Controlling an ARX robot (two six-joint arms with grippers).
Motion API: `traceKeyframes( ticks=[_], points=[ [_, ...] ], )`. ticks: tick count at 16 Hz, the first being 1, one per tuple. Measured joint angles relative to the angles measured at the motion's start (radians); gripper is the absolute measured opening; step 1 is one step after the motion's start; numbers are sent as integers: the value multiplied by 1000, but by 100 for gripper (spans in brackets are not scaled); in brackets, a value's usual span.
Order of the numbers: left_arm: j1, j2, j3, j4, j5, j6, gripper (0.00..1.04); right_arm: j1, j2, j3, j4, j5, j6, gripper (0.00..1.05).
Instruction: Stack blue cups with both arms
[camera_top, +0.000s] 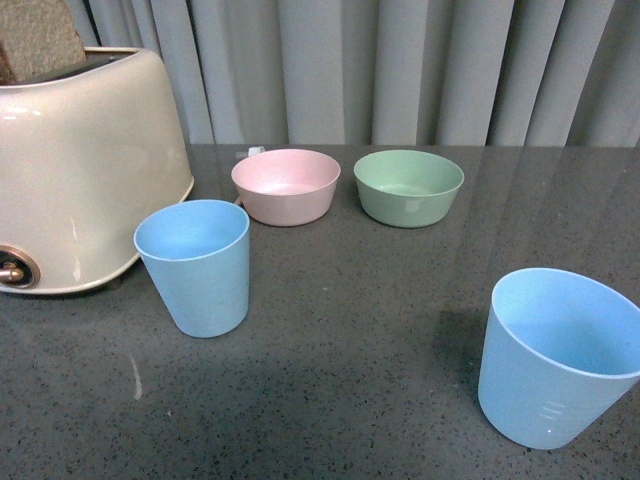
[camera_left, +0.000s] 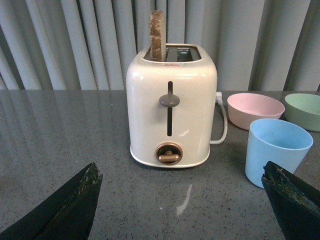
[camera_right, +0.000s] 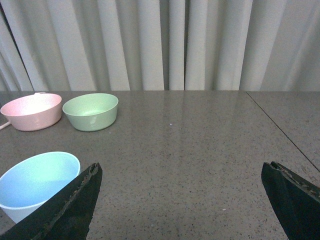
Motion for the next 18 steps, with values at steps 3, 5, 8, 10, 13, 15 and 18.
traceKeyframes(
  ticks=[3,5,8,10,13,15,18],
  points=[
    [0,0,0,0,0,0,98,0,0,0,0,0,0,98],
    [0,0,0,0,0,0,98,0,0,0,0,0,0,98],
    [0,0,0,0,0,0,98,0,0,0,0,0,0,98],
    [0,0,0,0,0,0,98,0,0,0,0,0,0,98],
    [0,0,0,0,0,0,98,0,0,0,0,0,0,98],
    [0,0,0,0,0,0,98,0,0,0,0,0,0,98],
    [0,0,0,0,0,0,98,0,0,0,0,0,0,98]
  ],
)
